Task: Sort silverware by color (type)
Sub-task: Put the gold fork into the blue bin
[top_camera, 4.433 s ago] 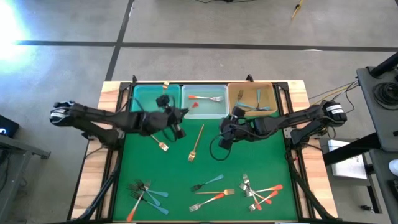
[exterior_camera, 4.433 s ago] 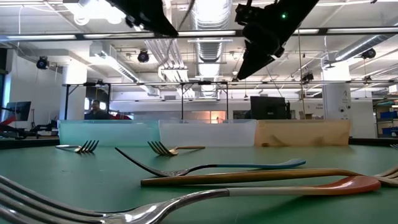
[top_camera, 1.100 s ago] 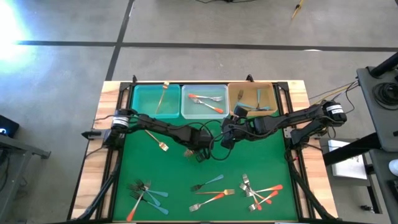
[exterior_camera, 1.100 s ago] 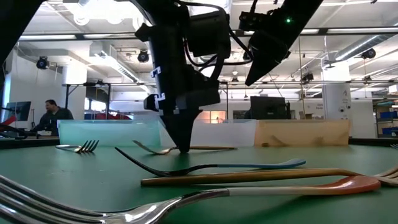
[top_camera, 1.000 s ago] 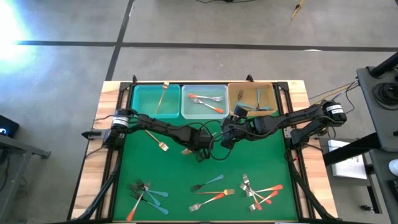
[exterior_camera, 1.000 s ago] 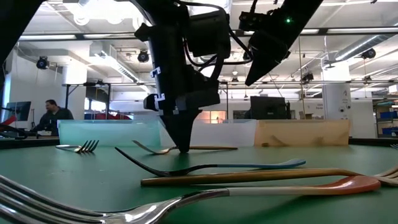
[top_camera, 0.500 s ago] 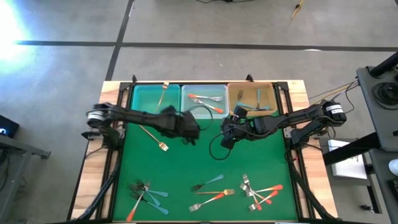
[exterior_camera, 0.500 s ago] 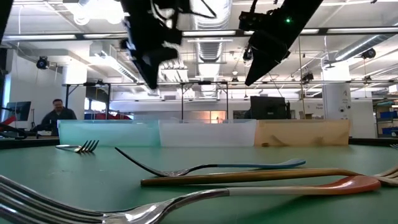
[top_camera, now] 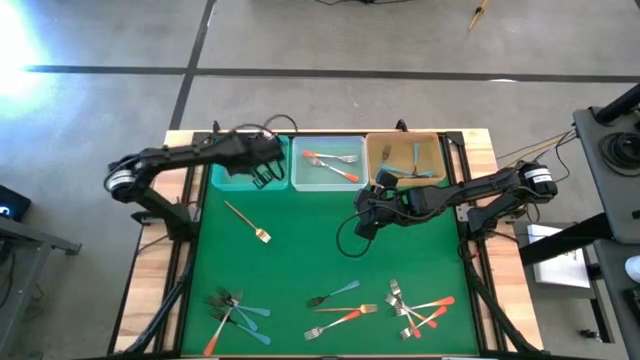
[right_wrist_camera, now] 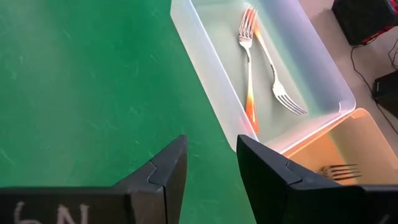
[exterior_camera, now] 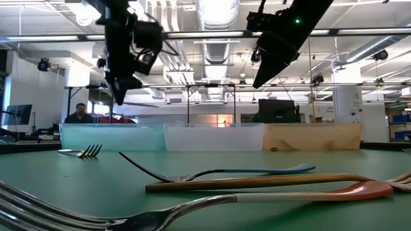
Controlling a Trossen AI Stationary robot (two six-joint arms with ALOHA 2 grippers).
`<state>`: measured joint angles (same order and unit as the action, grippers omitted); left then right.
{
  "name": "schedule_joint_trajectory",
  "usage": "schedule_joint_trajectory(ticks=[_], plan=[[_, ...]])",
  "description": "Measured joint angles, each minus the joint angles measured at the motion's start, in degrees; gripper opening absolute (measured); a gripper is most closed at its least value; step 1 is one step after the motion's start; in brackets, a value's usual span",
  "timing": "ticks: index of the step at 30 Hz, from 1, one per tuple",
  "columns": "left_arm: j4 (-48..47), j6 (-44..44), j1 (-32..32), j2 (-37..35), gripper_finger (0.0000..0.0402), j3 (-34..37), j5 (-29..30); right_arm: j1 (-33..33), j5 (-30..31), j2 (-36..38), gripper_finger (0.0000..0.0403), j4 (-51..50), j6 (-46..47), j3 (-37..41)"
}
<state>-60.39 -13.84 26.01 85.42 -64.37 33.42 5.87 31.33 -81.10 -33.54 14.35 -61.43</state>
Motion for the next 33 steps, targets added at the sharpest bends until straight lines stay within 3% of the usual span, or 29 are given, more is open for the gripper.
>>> schedule_joint_trajectory(ticks=[5,13,19,23,26,29,33], plan=[[11.57,8.17,7.02,-3.16,0.0002,8.53,-7.08,0.0,0.0,0.0,0.0132,-0.01,0.0,0.0],[15.66,8.66,8.88,-4.89,0.0009,12.6,-7.41,0.0,0.0,0.0,0.0132,-0.02,0.02,0.0],[15.61,6.15,8.88,-5.35,0.0089,12.6,-10.48,0.0,0.0,0.0,0.0132,0.0,0.01,0.0],[13.27,5.75,8.86,-7.42,0.0167,12.56,-17.76,0.0,0.0,0.02,0.0132,-0.02,0.0,0.0],[8.34,3.26,8.13,-9.61,0.0207,12.6,-28.61,0.0,0.0,0.02,0.0132,-0.01,0.01,-0.01],[6.87,-3.94,5.28,-12.01,0.0225,14.06,-38.0,0.0,-0.01,0.02,0.0132,0.0,0.01,0.0],[6.21,-15.02,-1.14,-14.75,0.0228,16.88,-39.14,0.0,0.0,0.02,0.0132,0.0,0.0,-0.02]])
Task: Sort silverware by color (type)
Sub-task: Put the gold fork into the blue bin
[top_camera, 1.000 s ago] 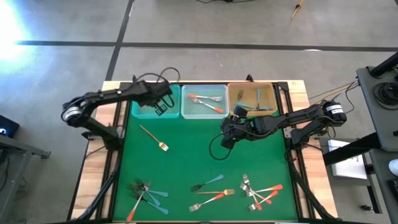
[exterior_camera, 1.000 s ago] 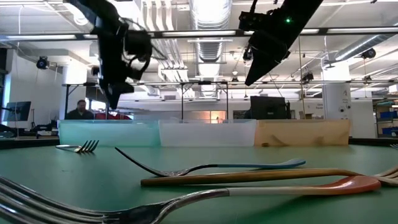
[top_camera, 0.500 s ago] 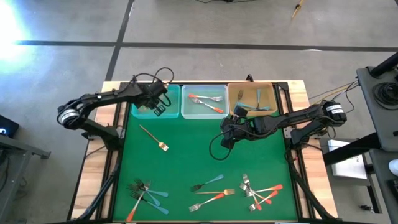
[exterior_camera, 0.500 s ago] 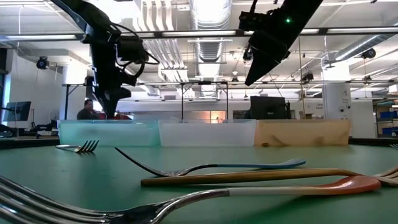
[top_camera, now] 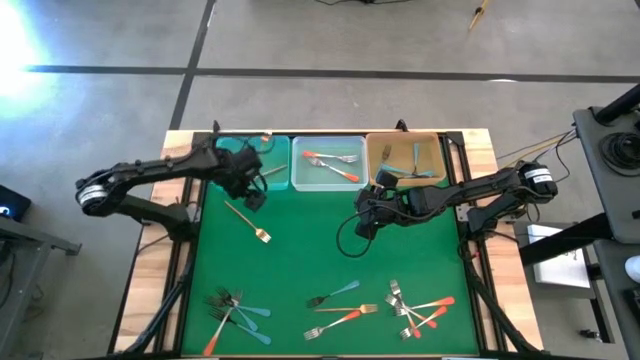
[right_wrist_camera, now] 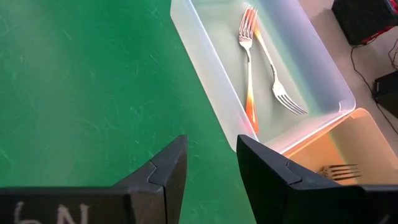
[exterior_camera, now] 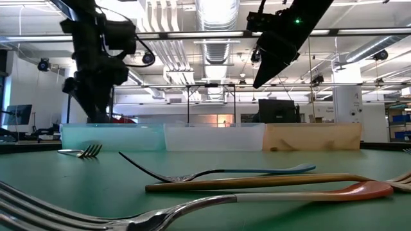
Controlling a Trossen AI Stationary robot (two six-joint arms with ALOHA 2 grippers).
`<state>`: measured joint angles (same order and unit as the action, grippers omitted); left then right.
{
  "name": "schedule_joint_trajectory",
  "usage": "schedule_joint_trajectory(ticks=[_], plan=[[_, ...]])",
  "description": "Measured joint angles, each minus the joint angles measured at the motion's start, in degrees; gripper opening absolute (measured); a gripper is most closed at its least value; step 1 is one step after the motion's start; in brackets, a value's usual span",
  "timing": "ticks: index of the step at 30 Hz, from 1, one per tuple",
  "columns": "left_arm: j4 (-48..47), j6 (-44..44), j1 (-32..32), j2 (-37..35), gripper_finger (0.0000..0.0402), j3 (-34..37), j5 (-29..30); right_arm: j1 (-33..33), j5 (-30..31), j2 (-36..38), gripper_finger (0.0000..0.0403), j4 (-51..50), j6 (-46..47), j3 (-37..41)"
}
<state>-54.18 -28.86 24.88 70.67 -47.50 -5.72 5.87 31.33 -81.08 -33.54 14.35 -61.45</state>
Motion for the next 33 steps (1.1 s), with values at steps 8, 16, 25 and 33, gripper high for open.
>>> schedule_joint_trajectory(ticks=[8,16,25,33], plan=[[-1.21,10.2,-12.13,-2.79,0.0229,4.44,5.23,0.0,0.0,0.0,0.0132,0.0,0.01,0.02],[9.34,17.55,-14.46,0.35,0.0229,7.82,-0.63,-0.01,0.0,0.0,0.0132,-0.02,0.02,0.01],[12.8,19.79,-15.49,7.52,0.0194,7.85,-1.28,0.0,0.0,0.0,0.0132,0.0,0.02,0.02],[12.81,14.29,-15.47,10.03,0.0171,7.8,3.52,0.0,0.0,0.0,0.0132,0.0,0.0,0.01]])
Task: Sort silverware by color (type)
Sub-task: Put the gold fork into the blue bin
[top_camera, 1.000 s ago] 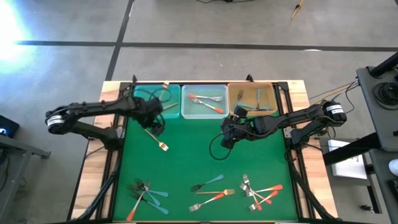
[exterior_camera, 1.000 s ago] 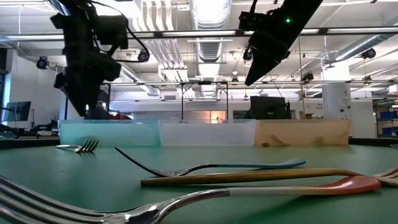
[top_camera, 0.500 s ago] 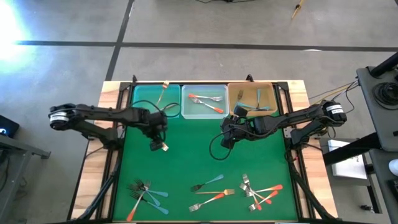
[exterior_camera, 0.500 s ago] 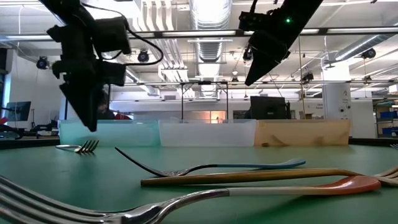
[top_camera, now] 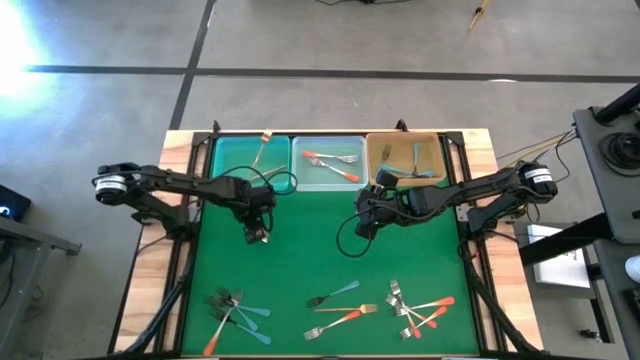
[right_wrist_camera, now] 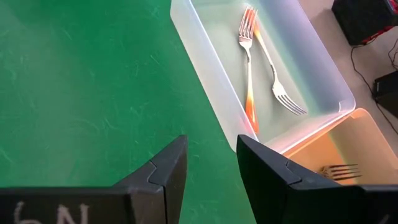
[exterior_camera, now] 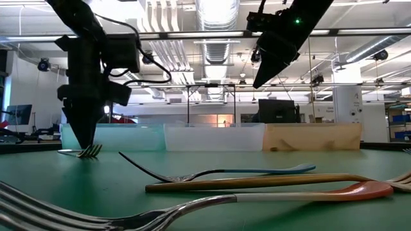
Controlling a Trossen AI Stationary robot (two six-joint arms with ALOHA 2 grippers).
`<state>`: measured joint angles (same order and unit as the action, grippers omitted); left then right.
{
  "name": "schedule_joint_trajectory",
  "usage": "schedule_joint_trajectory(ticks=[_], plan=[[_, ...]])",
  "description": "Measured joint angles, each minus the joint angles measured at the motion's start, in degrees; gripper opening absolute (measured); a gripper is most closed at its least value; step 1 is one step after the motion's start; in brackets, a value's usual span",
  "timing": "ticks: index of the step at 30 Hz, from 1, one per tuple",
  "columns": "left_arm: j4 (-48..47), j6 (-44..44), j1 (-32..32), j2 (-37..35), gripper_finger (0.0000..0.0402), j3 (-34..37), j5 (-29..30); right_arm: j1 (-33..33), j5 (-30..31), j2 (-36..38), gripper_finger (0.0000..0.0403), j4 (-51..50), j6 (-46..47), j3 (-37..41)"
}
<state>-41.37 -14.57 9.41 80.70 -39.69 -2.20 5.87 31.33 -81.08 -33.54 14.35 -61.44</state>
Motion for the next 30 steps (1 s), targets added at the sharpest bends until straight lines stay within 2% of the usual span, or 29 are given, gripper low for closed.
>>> schedule_joint_trajectory(ticks=[3,7,11,17,22,28,30], plan=[[0.02,-7.64,0.0,0.3,0.0172,-0.52,0.36,0.0,0.0,0.0,0.0132,-0.01,0.02,0.01],[-0.03,-22.2,0.0,0.34,0.0172,-1.93,3.11,0.0,0.0,0.0,0.0132,0.0,0.02,0.01],[0.24,-30.43,-0.48,0.34,0.0172,-2.7,4.27,-0.02,0.0,0.0,0.0132,-0.02,0.02,-0.01],[0.81,-45.05,-1.36,0.34,0.0176,-3.36,4.09,-0.02,0.0,0.0,0.0132,-0.01,0.02,0.0],[-3.94,-56.91,-1.36,0.34,0.0185,-5.11,3.45,-0.01,0.0,0.0,0.0132,-0.02,0.02,0.0],[-6.0,-74.24,-1.42,0.34,0.0211,-6.52,2.2,-0.01,0.0,0.0,0.0132,0.0,0.01,0.0],[-6.88,-76.33,-1.49,0.34,0.0223,-6.37,-0.07,0.0,0.0,0.0,0.0132,-0.02,0.01,0.01]])
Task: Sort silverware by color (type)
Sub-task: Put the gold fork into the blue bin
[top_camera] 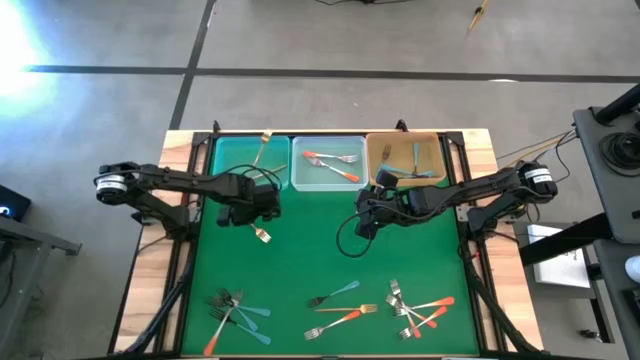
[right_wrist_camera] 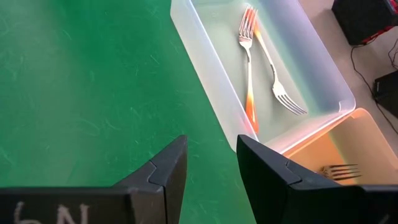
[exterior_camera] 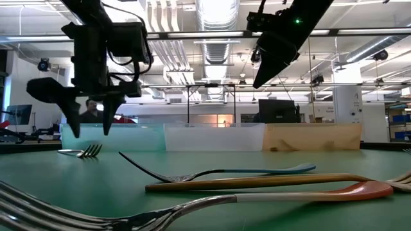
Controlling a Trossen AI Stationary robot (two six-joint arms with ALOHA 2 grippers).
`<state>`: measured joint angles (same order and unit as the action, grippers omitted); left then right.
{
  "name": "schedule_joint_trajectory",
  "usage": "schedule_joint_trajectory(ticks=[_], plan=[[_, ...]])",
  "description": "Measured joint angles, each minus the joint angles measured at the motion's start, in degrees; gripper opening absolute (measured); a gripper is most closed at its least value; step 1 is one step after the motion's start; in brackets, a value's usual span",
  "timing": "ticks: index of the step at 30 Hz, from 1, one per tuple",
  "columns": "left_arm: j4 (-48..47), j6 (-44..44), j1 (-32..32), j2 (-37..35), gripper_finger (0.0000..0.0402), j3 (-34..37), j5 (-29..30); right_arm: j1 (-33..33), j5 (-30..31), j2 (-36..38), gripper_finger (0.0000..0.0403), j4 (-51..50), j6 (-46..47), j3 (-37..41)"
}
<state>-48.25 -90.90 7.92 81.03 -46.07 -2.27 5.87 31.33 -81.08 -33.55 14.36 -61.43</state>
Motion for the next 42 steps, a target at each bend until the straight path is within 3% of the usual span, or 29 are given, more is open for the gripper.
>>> schedule_joint_trajectory(ticks=[5,16,19,24,30,35,39,42], plan=[[-6.78,0.77,-0.01,0.0,0.0248,-0.02,-5.65,0.0,0.0,0.0,0.0132,0.01,0.01,-0.02],[-0.78,-23.08,0.0,0.0,0.0261,0.88,-5.48,0.0,0.0,0.0,0.0132,0.01,0.0,0.0],[-0.44,-28.55,0.0,0.0,0.0261,1.82,-4.27,-0.02,0.0,0.0,0.0132,0.01,0.01,0.0],[1.7,-33.57,-0.01,0.0,0.0261,3.1,3.08,-0.01,0.0,0.0,0.0132,0.02,0.0,-0.01],[5.43,-38.2,0.0,0.0,0.0261,7.0,3.34,-0.02,0.0,0.0,0.0132,0.0,0.01,0.0],[9.94,-35.09,-0.04,-0.34,0.0261,10.16,3.74,-0.01,-0.01,0.0,0.0132,0.01,0.01,0.0],[10.02,-35.18,-0.04,-0.32,0.0237,10.3,3.74,0.0,-0.01,0.0,0.0132,-0.01,0.01,-0.01],[9.34,-35.22,-0.04,-0.2,0.019,10.1,3.74,-0.02,0.0,0.0,0.0132,0.01,0.01,0.0]])
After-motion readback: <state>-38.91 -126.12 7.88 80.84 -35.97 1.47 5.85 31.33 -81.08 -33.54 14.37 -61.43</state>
